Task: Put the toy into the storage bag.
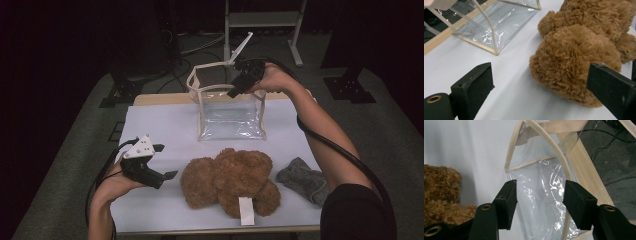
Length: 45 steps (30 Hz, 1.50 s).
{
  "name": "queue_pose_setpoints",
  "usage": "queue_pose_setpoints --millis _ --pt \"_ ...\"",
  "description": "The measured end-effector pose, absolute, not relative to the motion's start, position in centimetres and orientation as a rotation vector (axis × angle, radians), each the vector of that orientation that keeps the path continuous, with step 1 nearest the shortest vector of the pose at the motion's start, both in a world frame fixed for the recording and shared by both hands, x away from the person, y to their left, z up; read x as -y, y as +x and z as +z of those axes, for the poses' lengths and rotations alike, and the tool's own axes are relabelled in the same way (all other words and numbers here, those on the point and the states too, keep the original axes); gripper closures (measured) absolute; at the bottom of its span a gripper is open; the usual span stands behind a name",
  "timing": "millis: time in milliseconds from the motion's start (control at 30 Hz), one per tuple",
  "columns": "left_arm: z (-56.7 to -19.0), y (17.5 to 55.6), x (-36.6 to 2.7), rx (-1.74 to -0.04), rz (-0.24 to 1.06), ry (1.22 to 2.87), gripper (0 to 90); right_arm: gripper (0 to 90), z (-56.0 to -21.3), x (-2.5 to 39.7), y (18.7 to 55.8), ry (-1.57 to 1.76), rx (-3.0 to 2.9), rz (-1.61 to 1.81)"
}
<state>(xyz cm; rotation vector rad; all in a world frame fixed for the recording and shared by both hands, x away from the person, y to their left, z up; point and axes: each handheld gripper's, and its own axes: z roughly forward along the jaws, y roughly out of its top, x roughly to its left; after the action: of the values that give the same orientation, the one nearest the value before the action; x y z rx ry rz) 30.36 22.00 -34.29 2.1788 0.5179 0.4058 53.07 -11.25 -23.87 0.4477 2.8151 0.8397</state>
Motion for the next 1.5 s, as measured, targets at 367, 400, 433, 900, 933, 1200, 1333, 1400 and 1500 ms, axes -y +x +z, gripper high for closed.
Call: queue_pose_setpoints --millis 367,400,433,900,933,1200,1333,1400,1500 --pt "-34.2 30.3 -22.0 -0.515 0.409 2.184 6.2 44.2 -24.2 10.9 54.6 0.496 -2.808 0.813" --pt "-34.2 30.2 -22.0 -0.516 0.41 2.185 6.2 44.2 -24.2 10.9 54.7 0.505 -2.81 0.818" --pt "-34.2 30.2 -22.0 -0.516 0.41 2.184 6.2 44.3 -24.3 10.8 54.9 0.497 -2.808 0.818" --pt "-34.1 30.0 -22.2 -0.513 0.417 2.192 6.2 54.1 -26.0 10.9 56.2 0.563 -2.825 0.777" --pt "-34.1 30.0 -22.2 -0.516 0.416 2.191 6.2 56.1 -26.2 10.9 56.2 0.565 -2.831 0.773" --pt "-34.0 29.9 -22.2 -0.514 0.417 2.19 6.2 81.5 -26.5 10.8 55.6 0.559 -2.844 0.754" --pt "-34.0 29.9 -22.2 -0.514 0.419 2.192 6.2 86.3 -26.3 10.9 55.1 0.528 -2.847 0.754" --pt "-33.9 29.9 -22.3 -0.515 0.42 2.192 6.3 86.6 -26.3 10.9 54.9 0.52 -2.856 0.756" --pt "-33.9 29.9 -22.4 -0.511 0.423 2.194 6.3 86.9 -26.3 11.0 54.6 0.513 -2.866 0.774"
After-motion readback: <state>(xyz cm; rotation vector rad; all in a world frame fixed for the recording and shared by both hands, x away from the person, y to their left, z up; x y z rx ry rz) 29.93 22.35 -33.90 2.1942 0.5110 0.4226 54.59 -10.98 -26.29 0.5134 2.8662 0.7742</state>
